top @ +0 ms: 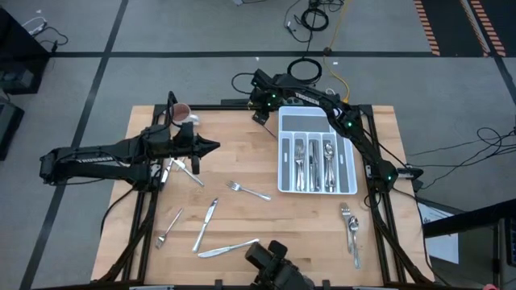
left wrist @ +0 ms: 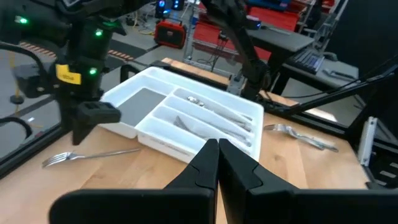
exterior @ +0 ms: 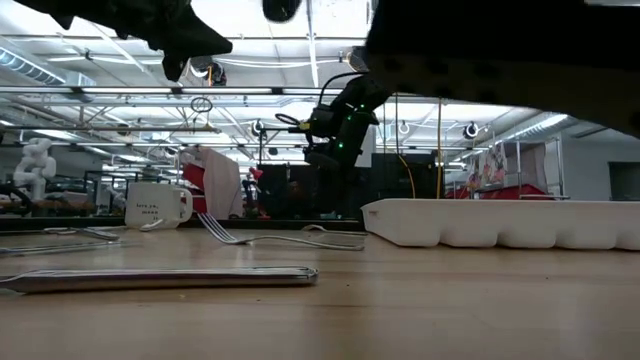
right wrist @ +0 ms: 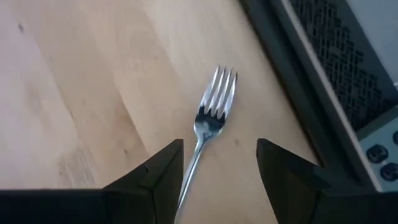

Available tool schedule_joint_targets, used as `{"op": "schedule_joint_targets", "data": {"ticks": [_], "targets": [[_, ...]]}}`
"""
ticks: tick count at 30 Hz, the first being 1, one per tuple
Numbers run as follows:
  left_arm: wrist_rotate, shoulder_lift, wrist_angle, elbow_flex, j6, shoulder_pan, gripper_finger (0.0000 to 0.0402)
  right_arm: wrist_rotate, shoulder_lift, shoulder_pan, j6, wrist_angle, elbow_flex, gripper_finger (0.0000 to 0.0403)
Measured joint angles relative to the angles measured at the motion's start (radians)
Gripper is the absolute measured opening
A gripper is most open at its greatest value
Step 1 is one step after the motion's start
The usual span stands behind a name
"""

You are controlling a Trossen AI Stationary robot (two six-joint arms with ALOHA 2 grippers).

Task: Sort silverware
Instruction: Put the silver fork into the silverware tray

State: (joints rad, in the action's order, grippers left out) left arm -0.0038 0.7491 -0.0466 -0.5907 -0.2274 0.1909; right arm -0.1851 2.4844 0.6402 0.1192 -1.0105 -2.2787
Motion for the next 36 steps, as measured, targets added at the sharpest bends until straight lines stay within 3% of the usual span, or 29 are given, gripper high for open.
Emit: {"op": "schedule_joint_targets", "data": {"ticks": [4, 7, 13, 15, 26, 36], "targets": [[-0.014, 0.000, -0.002, 0.000, 0.005, 0.000, 0.0011, 0.005, 0.021, 0.000, 0.016, -0.042, 0.000, 0.0192], [-0.032, 0.000, -0.003, 0.000, 0.006, 0.000, 0.0011, 0.087, 0.027, 0.000, 0.035, -0.091, 0.000, 0.0169], [-0.057, 0.000, -0.002, 0.000, 0.007, 0.000, 0.0011, 0.139, 0.027, 0.003, 0.100, -0.085, 0.000, 0.0037], [-0.057, 0.000, -0.002, 0.000, 0.006, 0.000, 0.0011, 0.139, 0.027, 0.000, 0.120, -0.081, 0.000, 0.0011], [-0.069, 0.000, 0.016, 0.000, -0.010, 0.000, 0.0011, 0.175, 0.027, 0.024, 0.135, -0.122, -0.054, 0.0000], [-0.422, 0.001, 0.031, 0.000, -0.082, 0.013, 0.0011, 0.279, 0.041, -0.001, 0.364, -0.276, -0.060, 0.0000]]}}
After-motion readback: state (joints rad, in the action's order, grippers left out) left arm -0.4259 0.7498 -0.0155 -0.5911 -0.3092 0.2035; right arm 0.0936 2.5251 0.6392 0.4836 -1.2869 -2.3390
